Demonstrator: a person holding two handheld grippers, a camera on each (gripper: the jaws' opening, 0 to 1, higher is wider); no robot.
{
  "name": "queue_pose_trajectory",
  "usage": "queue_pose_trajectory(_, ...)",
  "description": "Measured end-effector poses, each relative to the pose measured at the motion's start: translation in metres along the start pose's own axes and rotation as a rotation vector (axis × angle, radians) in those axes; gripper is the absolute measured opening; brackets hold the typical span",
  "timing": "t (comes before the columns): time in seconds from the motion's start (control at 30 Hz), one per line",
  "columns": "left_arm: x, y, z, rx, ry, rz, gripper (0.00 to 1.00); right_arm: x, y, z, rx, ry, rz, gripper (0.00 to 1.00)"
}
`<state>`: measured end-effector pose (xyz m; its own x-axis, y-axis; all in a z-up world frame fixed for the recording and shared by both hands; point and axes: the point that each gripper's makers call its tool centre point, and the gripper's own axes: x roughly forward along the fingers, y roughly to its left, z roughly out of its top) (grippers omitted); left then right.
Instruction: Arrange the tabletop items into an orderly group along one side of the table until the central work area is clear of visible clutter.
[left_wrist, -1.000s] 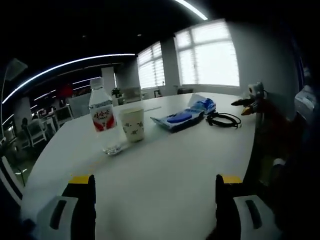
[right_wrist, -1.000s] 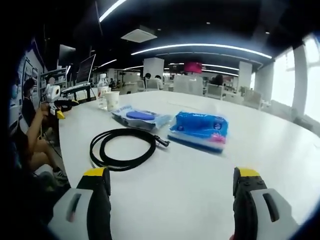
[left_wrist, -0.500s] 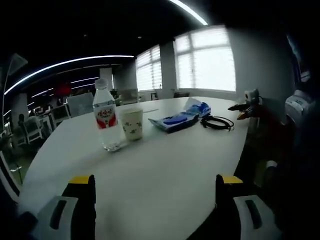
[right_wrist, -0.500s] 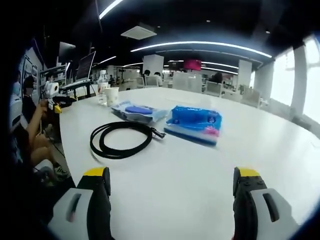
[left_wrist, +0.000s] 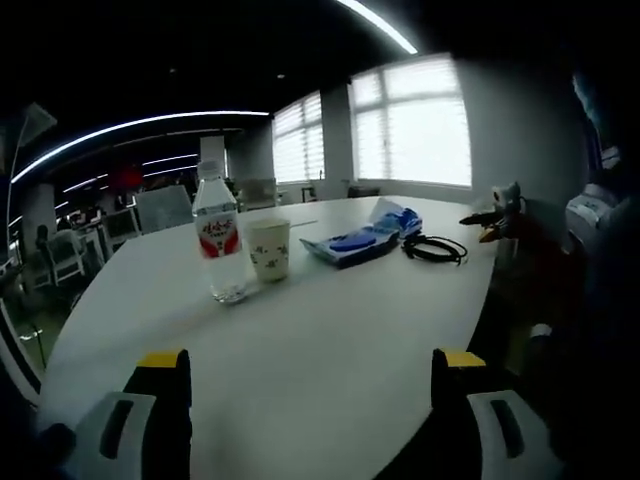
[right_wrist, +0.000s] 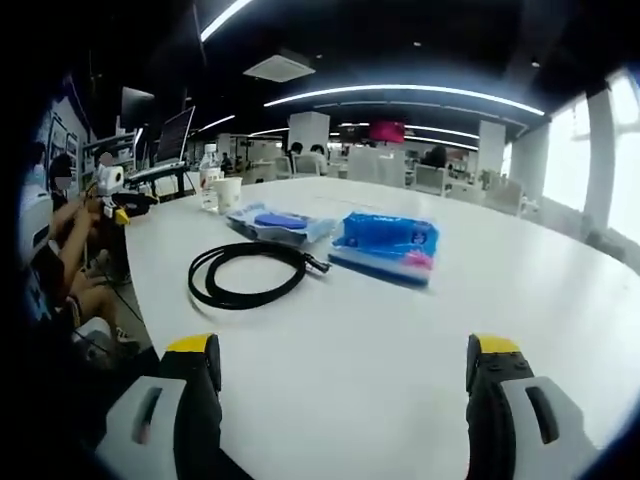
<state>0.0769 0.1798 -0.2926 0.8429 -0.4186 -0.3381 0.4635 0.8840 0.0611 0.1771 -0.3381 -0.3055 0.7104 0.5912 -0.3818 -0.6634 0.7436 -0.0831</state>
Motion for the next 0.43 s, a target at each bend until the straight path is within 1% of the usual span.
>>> queue_pose_trajectory(0.07,0.0018,-0.0007,-0.0054,0.004,0.037,-0.002,1.00,-0.0014,-0.0017,-0.0018,0.000,0.008,-0.006,1.00)
queue_pose_trajectory(0.23,0.0044,-0.0019,-0.0073,0.013,0.053,-0.007,1.00,-0.0025,0.0003,-0.0022,-0.006,0.016,-0.006,1.00)
queue_pose_trajectory(0.3,0.0066,-0.0023,-0.0080,-0.001,0.055,-0.013,1.00,-0.0025,0.0018,-0.0013,0.000,0.013,-0.003,1.00)
queue_pose_trajectory(0.43,0.0079,-0.0018,-0.0122,-0.003,0.090,-0.016,1.00,-0.0046,0.0023,0.0003,-0.007,0.031,-0.006,1.00)
